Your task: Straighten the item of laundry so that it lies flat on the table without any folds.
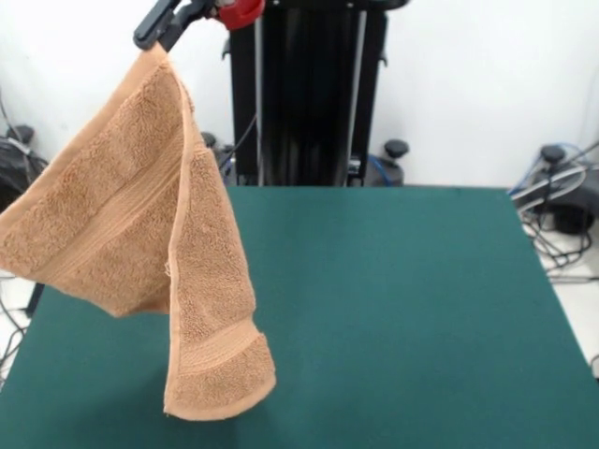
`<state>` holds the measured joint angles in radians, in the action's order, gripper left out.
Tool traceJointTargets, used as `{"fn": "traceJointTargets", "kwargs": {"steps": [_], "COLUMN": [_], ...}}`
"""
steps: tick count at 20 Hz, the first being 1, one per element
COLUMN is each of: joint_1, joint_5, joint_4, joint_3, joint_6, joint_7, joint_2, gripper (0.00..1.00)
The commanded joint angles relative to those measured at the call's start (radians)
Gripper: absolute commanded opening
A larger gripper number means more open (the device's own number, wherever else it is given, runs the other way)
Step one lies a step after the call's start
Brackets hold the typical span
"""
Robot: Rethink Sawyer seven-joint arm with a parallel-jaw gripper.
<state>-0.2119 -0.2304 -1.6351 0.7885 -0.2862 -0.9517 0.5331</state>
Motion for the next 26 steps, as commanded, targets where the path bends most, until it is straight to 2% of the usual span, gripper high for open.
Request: {"fn": "traceJointTargets", "kwargs": {"steps": [1,4,9,16,19,26], "joint_1": [-0.001,0.042,0.098,0.213,0.22,0.171], "joint_5": [0.012,-0.05,-0.088,-0.21,-0.206,-0.115], "joint_4": [-0.078,-0.073,-0.057,-0.028,-0.024,-0.029], "joint_3": [-0.052,-0.085,-0.118,-0.21,-0.207,-0.149], "joint_6": [-0.038,-0.023,-0.047,-0.045,-0.062,-0.127], "joint_7": [-0.226,-0.212,-0.199,-0.199,-0.203,-0.202], "joint_2": [0.017,0.063,0.064,0.106,0.09,0.021], "gripper": [0.0,0.0,0.0,0.0,0.0,0.0]}}
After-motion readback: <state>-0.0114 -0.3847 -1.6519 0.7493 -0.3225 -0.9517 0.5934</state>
